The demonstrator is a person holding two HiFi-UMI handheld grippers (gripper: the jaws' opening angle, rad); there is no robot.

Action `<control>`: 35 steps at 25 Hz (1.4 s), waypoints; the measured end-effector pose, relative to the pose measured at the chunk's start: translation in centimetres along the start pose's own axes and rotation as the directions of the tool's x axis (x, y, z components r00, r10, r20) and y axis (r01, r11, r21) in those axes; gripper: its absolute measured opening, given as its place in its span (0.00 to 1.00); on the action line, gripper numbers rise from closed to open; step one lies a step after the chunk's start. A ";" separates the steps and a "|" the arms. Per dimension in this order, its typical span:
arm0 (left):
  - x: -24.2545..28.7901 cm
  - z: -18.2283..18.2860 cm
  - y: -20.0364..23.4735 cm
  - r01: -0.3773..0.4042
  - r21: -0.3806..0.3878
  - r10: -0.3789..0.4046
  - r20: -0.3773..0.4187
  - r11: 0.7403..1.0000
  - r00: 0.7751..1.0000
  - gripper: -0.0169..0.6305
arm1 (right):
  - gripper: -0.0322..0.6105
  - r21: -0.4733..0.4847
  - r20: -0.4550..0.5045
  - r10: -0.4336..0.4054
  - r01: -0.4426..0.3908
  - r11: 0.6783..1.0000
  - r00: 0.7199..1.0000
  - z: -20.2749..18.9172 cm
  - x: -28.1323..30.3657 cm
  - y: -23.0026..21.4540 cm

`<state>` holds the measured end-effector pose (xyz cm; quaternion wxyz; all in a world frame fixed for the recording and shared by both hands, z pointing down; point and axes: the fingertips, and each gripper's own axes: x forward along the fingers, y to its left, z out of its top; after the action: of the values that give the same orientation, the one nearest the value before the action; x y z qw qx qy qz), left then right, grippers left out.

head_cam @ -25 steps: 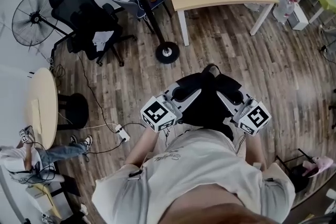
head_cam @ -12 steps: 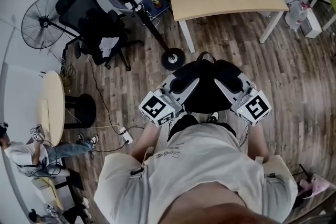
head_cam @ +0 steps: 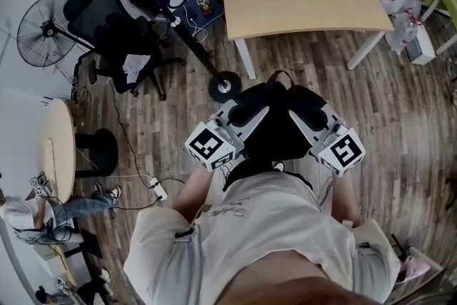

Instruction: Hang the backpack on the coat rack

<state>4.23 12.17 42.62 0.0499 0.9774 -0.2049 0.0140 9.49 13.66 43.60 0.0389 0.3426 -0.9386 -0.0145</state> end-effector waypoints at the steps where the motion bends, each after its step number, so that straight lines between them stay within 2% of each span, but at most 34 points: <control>1: 0.7 -0.1 0.9 0.003 -0.002 -0.003 0.003 1.000 1.000 0.11 | 0.11 0.001 -0.006 -0.003 0.003 1.000 1.000 -0.2 0.5 -0.9; 6: 2.9 0.3 6.1 0.005 -0.022 -0.005 0.026 1.000 1.000 0.11 | 0.11 0.008 -0.040 0.027 -0.027 1.000 0.999 -0.3 4.2 -4.9; 16: 7.2 4.6 18.0 -0.021 -0.010 0.021 0.066 1.000 0.998 0.11 | 0.11 -0.054 -0.007 0.082 -0.082 0.995 0.997 2.8 13.2 -15.1; 20: 8.1 6.1 22.4 -0.063 0.031 0.061 0.072 0.997 0.996 0.11 | 0.11 -0.089 0.030 0.119 -0.116 0.989 0.992 3.7 17.0 -18.2; 24: 8.7 7.7 26.2 -0.159 0.055 0.155 0.070 0.986 0.985 0.11 | 0.11 -0.118 0.054 0.197 -0.189 0.975 0.979 4.8 20.4 -21.0; 28: 8.7 9.0 29.9 -0.297 0.038 0.294 0.064 0.954 0.954 0.11 | 0.11 -0.147 0.077 0.317 -0.304 0.941 0.945 6.0 24.2 -23.1; 32: 8.1 9.7 32.8 -0.422 0.011 0.421 0.034 0.907 0.906 0.11 | 0.11 -0.135 0.071 0.466 -0.454 0.881 0.882 6.7 27.4 -24.2; 35: 7.1 10.6 33.9 -0.489 -0.023 0.489 0.021 0.872 0.872 0.11 | 0.11 -0.127 0.064 0.554 -0.544 0.830 0.830 7.6 29.2 -24.1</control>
<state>-2.81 -22.70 35.57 0.0504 0.8935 -0.4461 0.0114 2.08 -23.61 36.58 0.0131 0.0548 -0.9961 -0.0679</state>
